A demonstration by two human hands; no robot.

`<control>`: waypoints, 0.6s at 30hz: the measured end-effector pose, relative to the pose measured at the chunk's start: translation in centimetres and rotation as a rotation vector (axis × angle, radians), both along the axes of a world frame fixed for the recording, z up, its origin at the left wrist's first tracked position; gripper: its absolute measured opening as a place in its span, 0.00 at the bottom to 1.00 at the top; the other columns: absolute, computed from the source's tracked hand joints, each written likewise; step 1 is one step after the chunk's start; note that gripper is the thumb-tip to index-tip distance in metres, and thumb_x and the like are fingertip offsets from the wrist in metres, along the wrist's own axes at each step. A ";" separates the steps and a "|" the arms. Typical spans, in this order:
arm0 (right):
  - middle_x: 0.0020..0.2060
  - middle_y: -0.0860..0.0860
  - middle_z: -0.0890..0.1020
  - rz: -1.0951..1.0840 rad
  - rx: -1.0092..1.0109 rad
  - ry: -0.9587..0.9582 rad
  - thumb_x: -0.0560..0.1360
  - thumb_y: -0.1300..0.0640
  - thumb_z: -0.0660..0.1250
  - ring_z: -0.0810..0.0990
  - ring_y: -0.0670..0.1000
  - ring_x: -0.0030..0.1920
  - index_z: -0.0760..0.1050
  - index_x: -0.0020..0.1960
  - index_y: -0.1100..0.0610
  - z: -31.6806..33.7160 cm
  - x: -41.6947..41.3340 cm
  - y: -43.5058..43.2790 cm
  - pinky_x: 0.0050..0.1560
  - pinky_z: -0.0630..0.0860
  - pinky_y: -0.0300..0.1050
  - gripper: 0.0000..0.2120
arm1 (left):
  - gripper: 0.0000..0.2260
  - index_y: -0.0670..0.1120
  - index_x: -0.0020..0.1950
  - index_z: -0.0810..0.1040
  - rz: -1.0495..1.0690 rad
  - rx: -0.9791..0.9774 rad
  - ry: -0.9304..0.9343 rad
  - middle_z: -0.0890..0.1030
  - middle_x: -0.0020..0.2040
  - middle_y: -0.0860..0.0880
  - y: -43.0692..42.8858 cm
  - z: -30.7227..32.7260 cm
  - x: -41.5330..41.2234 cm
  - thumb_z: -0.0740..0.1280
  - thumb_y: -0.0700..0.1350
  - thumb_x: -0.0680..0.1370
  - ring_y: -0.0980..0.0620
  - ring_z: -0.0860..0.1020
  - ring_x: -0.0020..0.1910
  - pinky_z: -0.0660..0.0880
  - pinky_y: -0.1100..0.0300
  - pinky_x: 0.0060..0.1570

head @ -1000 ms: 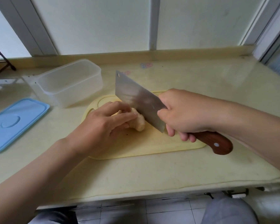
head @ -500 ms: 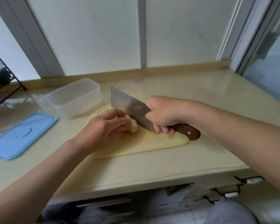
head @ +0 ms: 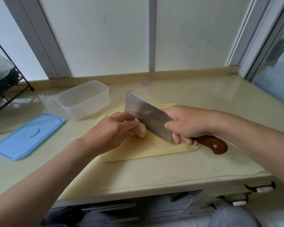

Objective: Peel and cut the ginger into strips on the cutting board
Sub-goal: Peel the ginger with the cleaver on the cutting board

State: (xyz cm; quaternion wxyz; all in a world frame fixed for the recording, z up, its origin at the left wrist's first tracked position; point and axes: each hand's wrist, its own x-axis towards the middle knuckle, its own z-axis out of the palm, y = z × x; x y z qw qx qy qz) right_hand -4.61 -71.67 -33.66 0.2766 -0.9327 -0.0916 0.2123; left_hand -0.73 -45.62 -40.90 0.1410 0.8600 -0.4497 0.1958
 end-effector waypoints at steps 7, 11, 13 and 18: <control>0.41 0.64 0.85 0.018 -0.087 -0.008 0.81 0.64 0.54 0.76 0.53 0.23 0.70 0.55 0.64 -1.2 3.4 3.7 0.25 0.76 0.44 0.07 | 0.11 0.43 0.59 0.81 0.009 -0.074 -0.037 0.79 0.57 0.47 0.4 -1.3 -0.1 0.68 0.43 0.78 0.44 0.78 0.48 0.79 0.49 0.43; 0.43 0.64 0.85 0.027 -0.122 -0.015 0.82 0.63 0.54 0.76 0.55 0.25 0.69 0.55 0.63 -1.3 3.4 3.8 0.25 0.76 0.45 0.06 | 0.12 0.44 0.60 0.82 0.002 -0.087 -0.028 0.80 0.56 0.47 0.4 -1.3 0.2 0.68 0.45 0.78 0.44 0.78 0.48 0.79 0.49 0.44; 0.43 0.63 0.85 0.038 -0.141 -0.027 0.82 0.63 0.54 0.77 0.55 0.25 0.69 0.53 0.62 -1.2 3.4 3.8 0.25 0.76 0.45 0.06 | 0.12 0.44 0.60 0.82 0.001 -0.080 -0.016 0.80 0.57 0.46 0.5 -1.3 0.2 0.69 0.45 0.78 0.44 0.78 0.48 0.79 0.49 0.44; 0.40 0.60 0.85 0.031 -0.145 -0.038 0.82 0.62 0.55 0.78 0.53 0.24 0.71 0.52 0.57 -0.1 3.1 1.4 0.25 0.77 0.45 0.06 | 0.13 0.44 0.60 0.82 0.004 -0.061 -0.006 0.79 0.56 0.46 0.8 -1.1 0.4 0.71 0.44 0.77 0.43 0.79 0.49 0.78 0.47 0.45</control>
